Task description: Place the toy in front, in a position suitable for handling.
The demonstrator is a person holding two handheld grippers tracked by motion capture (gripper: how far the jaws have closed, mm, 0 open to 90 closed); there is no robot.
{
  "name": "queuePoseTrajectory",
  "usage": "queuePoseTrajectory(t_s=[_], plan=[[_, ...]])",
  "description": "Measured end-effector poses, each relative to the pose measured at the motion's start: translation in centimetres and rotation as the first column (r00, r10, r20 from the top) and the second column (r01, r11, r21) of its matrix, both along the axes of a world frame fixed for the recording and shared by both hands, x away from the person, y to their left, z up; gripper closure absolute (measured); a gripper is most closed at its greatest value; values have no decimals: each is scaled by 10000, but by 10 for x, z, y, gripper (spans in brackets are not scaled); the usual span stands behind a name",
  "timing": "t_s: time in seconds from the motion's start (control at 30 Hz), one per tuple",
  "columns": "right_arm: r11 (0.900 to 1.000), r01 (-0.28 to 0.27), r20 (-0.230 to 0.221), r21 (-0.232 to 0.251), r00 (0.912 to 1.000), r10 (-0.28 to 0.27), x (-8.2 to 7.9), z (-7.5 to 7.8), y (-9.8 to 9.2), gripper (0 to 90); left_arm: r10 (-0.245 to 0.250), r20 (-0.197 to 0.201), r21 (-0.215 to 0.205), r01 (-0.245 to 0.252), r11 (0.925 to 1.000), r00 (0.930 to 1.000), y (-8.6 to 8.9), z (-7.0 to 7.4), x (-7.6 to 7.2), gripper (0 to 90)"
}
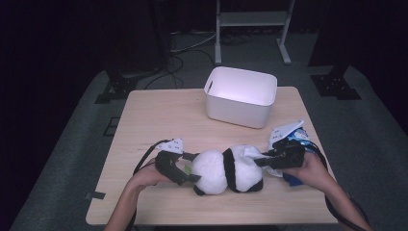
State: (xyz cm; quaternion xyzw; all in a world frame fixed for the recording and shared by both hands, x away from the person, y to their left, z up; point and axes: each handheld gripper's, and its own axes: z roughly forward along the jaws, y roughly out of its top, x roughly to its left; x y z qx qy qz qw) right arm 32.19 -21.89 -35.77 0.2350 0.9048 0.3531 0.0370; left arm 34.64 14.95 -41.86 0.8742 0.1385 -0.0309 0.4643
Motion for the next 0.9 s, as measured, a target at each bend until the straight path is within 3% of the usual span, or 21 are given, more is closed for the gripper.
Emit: queuePoseTrajectory(t_s=[0.43, 0.9], plan=[[9987, -378, 19, 335, 9993, 378, -24, -4, 4, 762, -117, -96, 111, 118, 9999, 9999, -6, -1, -1, 118], [9994, -326, 277, 113, 9991, 323, -11, 9, 9, 739, 70, -216, -33, -71, 10000, 9997, -6, -4, 1, 119]])
